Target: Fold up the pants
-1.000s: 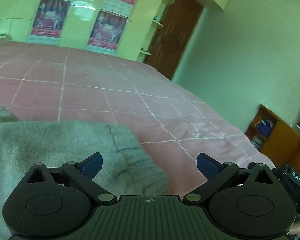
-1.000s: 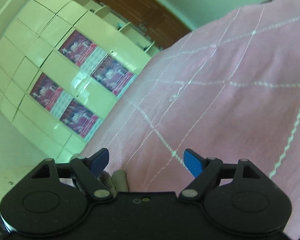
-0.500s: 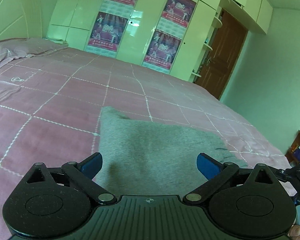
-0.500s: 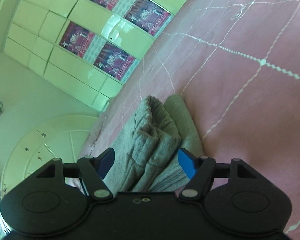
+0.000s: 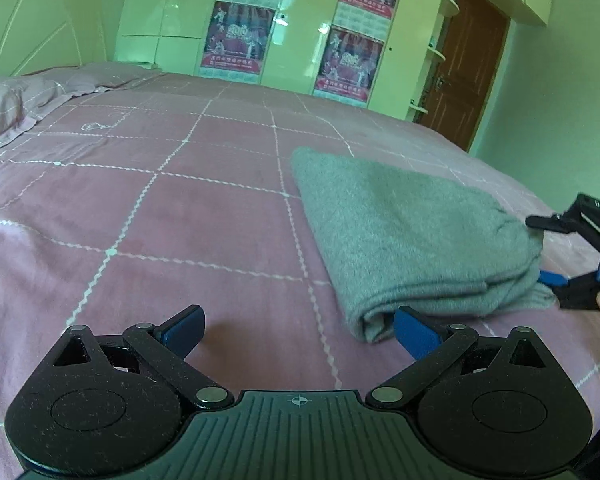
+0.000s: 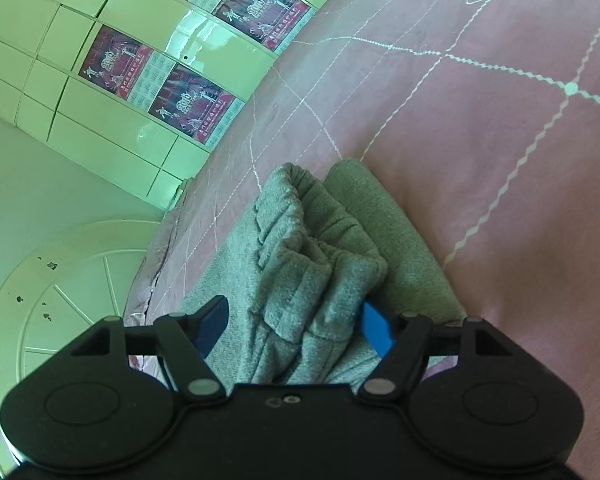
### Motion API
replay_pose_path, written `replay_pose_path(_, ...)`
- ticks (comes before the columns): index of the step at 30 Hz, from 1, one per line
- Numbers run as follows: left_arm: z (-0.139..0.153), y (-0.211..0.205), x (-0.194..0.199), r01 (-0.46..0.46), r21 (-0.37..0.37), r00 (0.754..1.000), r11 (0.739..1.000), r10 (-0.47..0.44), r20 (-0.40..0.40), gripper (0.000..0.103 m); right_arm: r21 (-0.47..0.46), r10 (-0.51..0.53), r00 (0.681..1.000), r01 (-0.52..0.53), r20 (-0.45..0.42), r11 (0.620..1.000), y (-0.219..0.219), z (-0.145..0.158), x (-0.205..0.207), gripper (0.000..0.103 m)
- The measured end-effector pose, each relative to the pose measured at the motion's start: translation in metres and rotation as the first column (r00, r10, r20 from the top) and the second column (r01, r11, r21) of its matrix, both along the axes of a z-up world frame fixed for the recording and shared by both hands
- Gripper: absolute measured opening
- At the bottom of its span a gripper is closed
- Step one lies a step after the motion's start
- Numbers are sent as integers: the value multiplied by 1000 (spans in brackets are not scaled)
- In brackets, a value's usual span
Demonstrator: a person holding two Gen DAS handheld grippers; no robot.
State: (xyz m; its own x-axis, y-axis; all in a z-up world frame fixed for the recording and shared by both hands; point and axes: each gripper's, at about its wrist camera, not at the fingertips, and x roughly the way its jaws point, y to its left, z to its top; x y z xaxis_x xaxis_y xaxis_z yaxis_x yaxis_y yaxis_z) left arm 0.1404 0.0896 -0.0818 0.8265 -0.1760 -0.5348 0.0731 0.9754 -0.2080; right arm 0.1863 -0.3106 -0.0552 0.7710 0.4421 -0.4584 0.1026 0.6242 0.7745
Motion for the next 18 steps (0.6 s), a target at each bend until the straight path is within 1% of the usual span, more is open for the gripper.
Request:
replay_pose_path(3,-2,-12,9,15,4,1000,1000,-14,-12,101,-10,-8,1000,8,-8,1000,3,-1,1,65)
replay_pose_path(5,-5,-18,17,-6,18,1000,1000,7,-30,101,-18,-17,1000,17,-13,1000,5,0,2,64)
replay_pose_path(6,-7,-21,22,-35,40,998,999,37,-50,101,-38,-22,1000,22,-17,999,8,2,3,62)
replay_pose_path(7,-9,-23,24,-51,54,997,997,54,-57,101,-67,-27,999,26,-25,997,10,4,4,55)
replay_pose_path(9,-12,-26,23,-84,82,995,993,88,-48,101,-84,-27,999,24,-34,996,11,5,6,55)
replay_pose_path(15,-13,-26,8,-135,80,991,988,137,-12,101,-84,-15,999,13,-30,996,9,4,2,55)
replay_pose_path(17,-11,-28,6,-152,87,988,985,152,0,101,-85,-12,999,9,-30,996,9,4,3,57)
replay_pose_path(18,-13,-30,9,-155,100,988,983,157,-11,101,-85,-6,999,3,-37,996,10,3,5,58)
